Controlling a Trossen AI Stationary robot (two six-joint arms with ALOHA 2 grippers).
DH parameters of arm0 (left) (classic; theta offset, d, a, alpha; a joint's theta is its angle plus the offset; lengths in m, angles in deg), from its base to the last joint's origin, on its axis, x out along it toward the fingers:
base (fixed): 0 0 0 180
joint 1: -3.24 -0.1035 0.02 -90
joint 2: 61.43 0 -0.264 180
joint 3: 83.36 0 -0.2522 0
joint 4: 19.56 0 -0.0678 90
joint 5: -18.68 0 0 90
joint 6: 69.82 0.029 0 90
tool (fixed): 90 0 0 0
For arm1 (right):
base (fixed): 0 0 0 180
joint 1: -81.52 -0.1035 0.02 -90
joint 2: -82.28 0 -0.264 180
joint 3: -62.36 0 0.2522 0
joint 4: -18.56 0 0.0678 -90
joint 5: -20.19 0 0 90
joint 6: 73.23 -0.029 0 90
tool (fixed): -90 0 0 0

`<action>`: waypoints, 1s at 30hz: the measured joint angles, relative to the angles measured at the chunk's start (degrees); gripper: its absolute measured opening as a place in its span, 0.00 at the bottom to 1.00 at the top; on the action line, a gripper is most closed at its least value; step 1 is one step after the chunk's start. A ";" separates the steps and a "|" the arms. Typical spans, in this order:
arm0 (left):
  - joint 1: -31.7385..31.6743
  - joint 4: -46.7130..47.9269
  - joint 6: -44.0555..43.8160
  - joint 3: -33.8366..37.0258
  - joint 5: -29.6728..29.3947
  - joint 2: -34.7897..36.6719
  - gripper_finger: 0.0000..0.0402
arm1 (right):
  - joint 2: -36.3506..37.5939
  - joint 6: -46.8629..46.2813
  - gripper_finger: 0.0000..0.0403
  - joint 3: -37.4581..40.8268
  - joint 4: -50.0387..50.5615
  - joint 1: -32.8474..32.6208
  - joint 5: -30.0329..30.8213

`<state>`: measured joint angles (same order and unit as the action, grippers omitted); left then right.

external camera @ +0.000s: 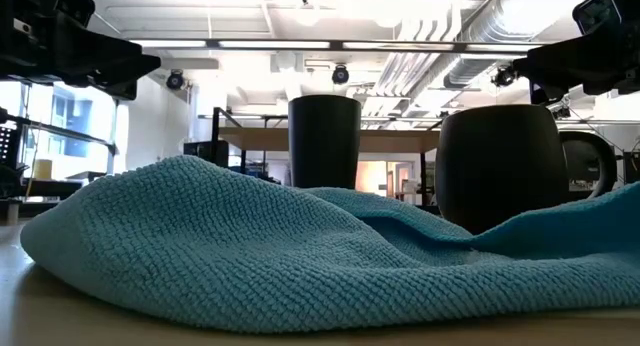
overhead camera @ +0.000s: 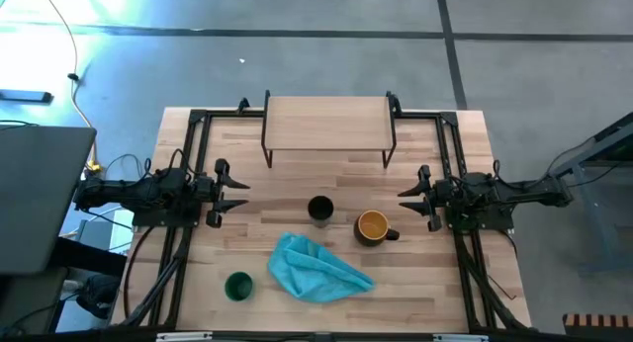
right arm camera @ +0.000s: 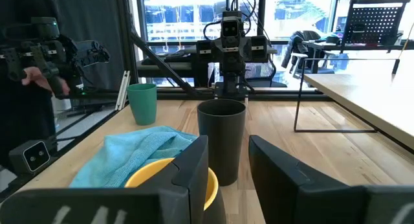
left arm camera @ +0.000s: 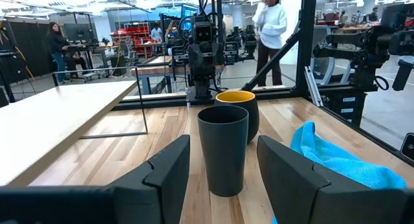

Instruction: Stack small to large cups/mugs on shelf

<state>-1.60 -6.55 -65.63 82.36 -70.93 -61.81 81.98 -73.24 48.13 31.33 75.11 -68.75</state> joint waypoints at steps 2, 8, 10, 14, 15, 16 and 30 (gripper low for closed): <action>-0.01 0.01 0.01 0.00 0.02 0.00 0.42 | -0.02 0.02 0.26 0.00 0.00 0.01 -0.01; -0.02 0.00 0.00 -0.02 0.02 0.02 0.42 | -0.01 0.00 0.26 0.01 0.00 0.01 -0.01; 0.00 0.01 -0.40 -0.01 0.35 0.01 0.42 | -0.02 0.00 0.26 0.02 0.00 0.02 0.00; 0.00 -1.09 -13.58 -0.02 4.60 0.00 0.42 | -0.02 0.00 0.26 0.00 0.00 0.02 -0.01; 0.00 -1.78 -18.37 -0.01 5.83 0.01 0.42 | -0.01 0.00 0.26 0.02 0.00 0.00 0.00; 0.00 -2.56 -22.26 -0.02 6.67 0.00 0.42 | 0.00 0.02 0.26 0.00 0.00 0.00 0.00; 0.00 -6.56 -41.92 -0.04 6.00 0.00 0.42 | -0.02 2.91 0.26 0.01 -0.34 0.02 0.00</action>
<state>-1.60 -13.11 -107.55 82.32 -64.93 -61.81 81.97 -70.33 48.15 30.99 75.13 -68.75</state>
